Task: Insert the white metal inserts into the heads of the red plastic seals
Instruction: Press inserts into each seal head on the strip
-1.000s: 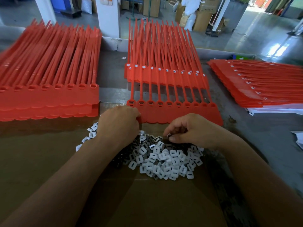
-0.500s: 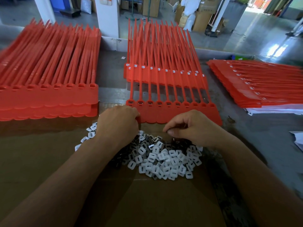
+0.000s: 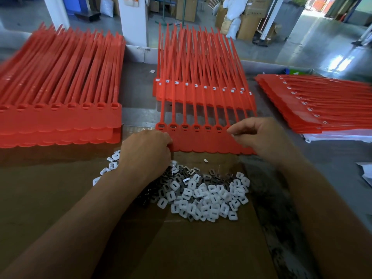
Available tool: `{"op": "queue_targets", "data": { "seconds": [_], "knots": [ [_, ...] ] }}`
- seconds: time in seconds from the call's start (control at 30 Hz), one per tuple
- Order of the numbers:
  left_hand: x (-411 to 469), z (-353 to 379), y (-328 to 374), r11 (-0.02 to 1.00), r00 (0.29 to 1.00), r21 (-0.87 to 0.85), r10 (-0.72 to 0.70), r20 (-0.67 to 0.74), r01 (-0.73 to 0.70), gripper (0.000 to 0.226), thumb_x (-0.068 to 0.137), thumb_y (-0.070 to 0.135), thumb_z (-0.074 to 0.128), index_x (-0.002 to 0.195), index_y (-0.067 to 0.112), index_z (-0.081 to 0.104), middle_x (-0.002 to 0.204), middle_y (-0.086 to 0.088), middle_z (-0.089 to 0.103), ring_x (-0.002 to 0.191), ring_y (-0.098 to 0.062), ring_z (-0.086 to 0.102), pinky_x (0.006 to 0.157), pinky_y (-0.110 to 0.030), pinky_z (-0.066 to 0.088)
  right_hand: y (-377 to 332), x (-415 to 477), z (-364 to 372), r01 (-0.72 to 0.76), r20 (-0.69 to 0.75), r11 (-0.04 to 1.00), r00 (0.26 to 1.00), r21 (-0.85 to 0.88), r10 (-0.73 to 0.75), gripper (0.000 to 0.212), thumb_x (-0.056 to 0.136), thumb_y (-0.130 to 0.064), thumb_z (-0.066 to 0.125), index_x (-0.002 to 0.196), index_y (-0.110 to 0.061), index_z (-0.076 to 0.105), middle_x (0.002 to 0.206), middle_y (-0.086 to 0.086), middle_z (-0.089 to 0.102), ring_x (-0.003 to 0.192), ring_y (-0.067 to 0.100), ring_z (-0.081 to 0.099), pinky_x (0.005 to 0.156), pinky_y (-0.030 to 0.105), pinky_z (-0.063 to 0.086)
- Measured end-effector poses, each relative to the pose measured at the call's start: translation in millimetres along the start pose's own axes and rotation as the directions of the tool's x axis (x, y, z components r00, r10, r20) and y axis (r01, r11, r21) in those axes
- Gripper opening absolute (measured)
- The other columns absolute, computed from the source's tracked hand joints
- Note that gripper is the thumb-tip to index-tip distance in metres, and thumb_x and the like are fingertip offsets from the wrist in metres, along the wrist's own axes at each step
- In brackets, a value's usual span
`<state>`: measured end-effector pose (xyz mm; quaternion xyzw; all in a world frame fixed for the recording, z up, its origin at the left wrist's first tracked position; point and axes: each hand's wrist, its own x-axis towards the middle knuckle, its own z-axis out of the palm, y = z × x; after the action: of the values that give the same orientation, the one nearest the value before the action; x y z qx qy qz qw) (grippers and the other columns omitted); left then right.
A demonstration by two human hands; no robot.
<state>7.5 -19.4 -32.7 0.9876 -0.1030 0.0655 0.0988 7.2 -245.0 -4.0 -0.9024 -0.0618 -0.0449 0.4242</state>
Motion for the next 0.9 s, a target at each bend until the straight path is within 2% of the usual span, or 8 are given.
{"op": "queue_targets", "data": {
  "seconds": [0.1, 0.17, 0.33, 0.43, 0.5, 0.6, 0.7, 0.9],
  "knots": [
    [-0.2, 0.2, 0.4, 1.0, 1.0, -0.01, -0.005, -0.005, 0.005, 0.033, 0.088, 0.015, 0.039, 0.108, 0.022, 0.064, 0.115, 0.005, 0.063, 0.104, -0.016, 0.057, 0.083, -0.03, 0.045, 5.2, 10.8, -5.6, -0.044, -0.077, 0.999, 0.996, -0.008, 0.043, 0.022, 0.081, 0.0, 0.065, 0.089, -0.02, 0.064, 0.079, 0.0, 0.064, 0.064, 0.006, 0.057, 0.055, 0.013, 0.048],
    [-0.6, 0.1, 0.2, 1.0, 1.0, -0.01, -0.003, -0.01, 0.003, 0.034, 0.088, 0.014, 0.039, 0.108, 0.022, 0.065, 0.115, 0.005, 0.063, 0.104, -0.016, 0.057, 0.084, -0.03, 0.045, 9.4, 18.4, -7.5, -0.062, -0.1, 0.998, 0.993, -0.034, 0.058, 0.019, 0.081, -0.002, 0.066, 0.085, -0.019, 0.064, 0.078, 0.0, 0.064, 0.066, 0.007, 0.056, 0.058, 0.015, 0.047],
    [-0.8, -0.7, -0.1, 1.0, 1.0, -0.004, 0.005, -0.01, -0.005, 0.033, 0.088, 0.014, 0.04, 0.108, 0.022, 0.065, 0.114, 0.004, 0.063, 0.104, -0.016, 0.057, 0.084, -0.031, 0.047, 20.3, 34.7, -5.6, -0.07, -0.104, 0.994, 0.993, -0.085, 0.061, 0.019, 0.081, -0.001, 0.065, 0.096, -0.012, 0.071, 0.08, -0.004, 0.065, 0.072, -0.003, 0.055, 0.06, -0.002, 0.04],
    [-0.9, -0.9, -0.3, 1.0, 1.0, -0.003, 0.001, -0.009, -0.001, 0.033, 0.087, 0.014, 0.04, 0.108, 0.022, 0.065, 0.115, 0.004, 0.063, 0.104, -0.016, 0.058, 0.085, -0.031, 0.047, 25.4, 42.6, -1.3, -0.09, -0.085, 0.99, 0.993, -0.108, 0.081, 0.021, 0.084, -0.001, 0.063, 0.099, -0.014, 0.071, 0.075, -0.01, 0.061, 0.065, -0.005, 0.052, 0.057, 0.003, 0.039],
    [-1.0, -0.9, -0.1, 1.0, 1.0, -0.005, -0.001, -0.013, 0.001, 0.033, 0.087, 0.014, 0.041, 0.108, 0.022, 0.065, 0.115, 0.005, 0.063, 0.105, -0.016, 0.057, 0.085, -0.031, 0.047, 29.2, 44.8, 0.7, -0.11, -0.054, 0.986, 0.993, -0.122, 0.104, 0.022, 0.085, -0.004, 0.061, 0.096, -0.021, 0.07, 0.074, -0.016, 0.059, 0.067, -0.006, 0.051, 0.06, 0.008, 0.037],
    [-0.9, -0.5, 0.6, 1.0, 1.0, -0.007, 0.002, -0.015, -0.003, 0.033, 0.087, 0.014, 0.041, 0.108, 0.022, 0.065, 0.115, 0.005, 0.063, 0.104, -0.016, 0.058, 0.084, -0.031, 0.047, 32.6, 45.3, 3.0, -0.124, -0.033, 0.985, 0.992, -0.119, 0.121, 0.027, 0.086, -0.006, 0.061, 0.084, -0.032, 0.068, 0.078, -0.02, 0.059, 0.074, -0.007, 0.054, 0.062, 0.008, 0.037],
    [-0.7, -0.1, 0.1, 1.0, 1.0, -0.009, 0.004, -0.021, -0.004, 0.032, 0.087, 0.014, 0.041, 0.107, 0.022, 0.066, 0.114, 0.005, 0.064, 0.103, -0.016, 0.058, 0.083, -0.031, 0.047, 33.3, 46.0, 5.0, -0.125, -0.051, 0.988, 0.991, -0.091, 0.121, 0.027, 0.084, -0.004, 0.063, 0.083, -0.031, 0.068, 0.074, -0.021, 0.059, 0.065, -0.013, 0.054, 0.055, 0.0, 0.038],
    [-0.5, 0.7, 0.0, 1.0, 1.0, -0.014, 0.001, -0.018, -0.001, 0.032, 0.087, 0.014, 0.041, 0.106, 0.021, 0.066, 0.113, 0.005, 0.064, 0.103, -0.016, 0.058, 0.083, -0.03, 0.045, 30.8, 49.4, 5.7, -0.177, -0.045, 0.982, 0.984, -0.072, 0.174, 0.033, 0.08, -0.005, 0.068, 0.066, -0.035, 0.065, 0.076, -0.013, 0.064, 0.075, -0.002, 0.056, 0.064, 0.011, 0.041]
  ]
}}
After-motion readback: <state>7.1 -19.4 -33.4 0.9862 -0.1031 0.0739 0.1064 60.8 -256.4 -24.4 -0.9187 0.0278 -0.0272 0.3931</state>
